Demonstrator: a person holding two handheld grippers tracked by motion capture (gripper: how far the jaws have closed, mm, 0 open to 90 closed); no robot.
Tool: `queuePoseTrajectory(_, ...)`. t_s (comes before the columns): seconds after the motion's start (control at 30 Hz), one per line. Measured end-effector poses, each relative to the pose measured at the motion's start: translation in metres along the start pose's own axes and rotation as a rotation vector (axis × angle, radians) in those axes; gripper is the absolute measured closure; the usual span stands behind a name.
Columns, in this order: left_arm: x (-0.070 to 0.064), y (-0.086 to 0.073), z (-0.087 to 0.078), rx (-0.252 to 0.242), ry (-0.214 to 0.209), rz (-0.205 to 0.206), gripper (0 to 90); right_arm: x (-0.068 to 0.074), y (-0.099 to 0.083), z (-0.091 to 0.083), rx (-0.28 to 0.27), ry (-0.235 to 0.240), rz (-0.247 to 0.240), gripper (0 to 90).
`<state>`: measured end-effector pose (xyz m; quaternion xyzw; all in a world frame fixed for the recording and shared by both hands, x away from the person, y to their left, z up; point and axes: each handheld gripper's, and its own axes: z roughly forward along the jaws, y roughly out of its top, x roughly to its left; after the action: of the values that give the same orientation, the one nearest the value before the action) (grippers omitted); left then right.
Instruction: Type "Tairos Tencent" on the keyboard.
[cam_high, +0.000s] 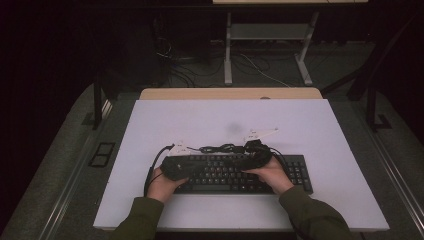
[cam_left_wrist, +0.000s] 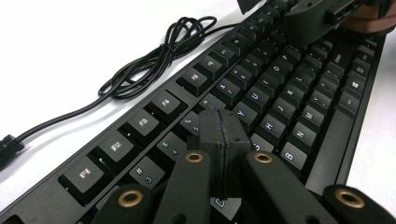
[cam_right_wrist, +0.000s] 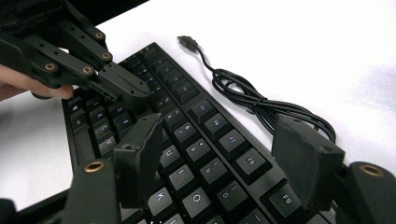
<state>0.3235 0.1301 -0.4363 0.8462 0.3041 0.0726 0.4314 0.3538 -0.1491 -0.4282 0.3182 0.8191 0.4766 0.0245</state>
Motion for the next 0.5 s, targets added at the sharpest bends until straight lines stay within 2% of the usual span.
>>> queuePoseTrajectory(0.5,-0.0002,0.0006,0.0013,0.022,0.004,-0.005,88.7,-0.0003,0.0002,-0.0002,0.002,-0.002,0.001,33.2)
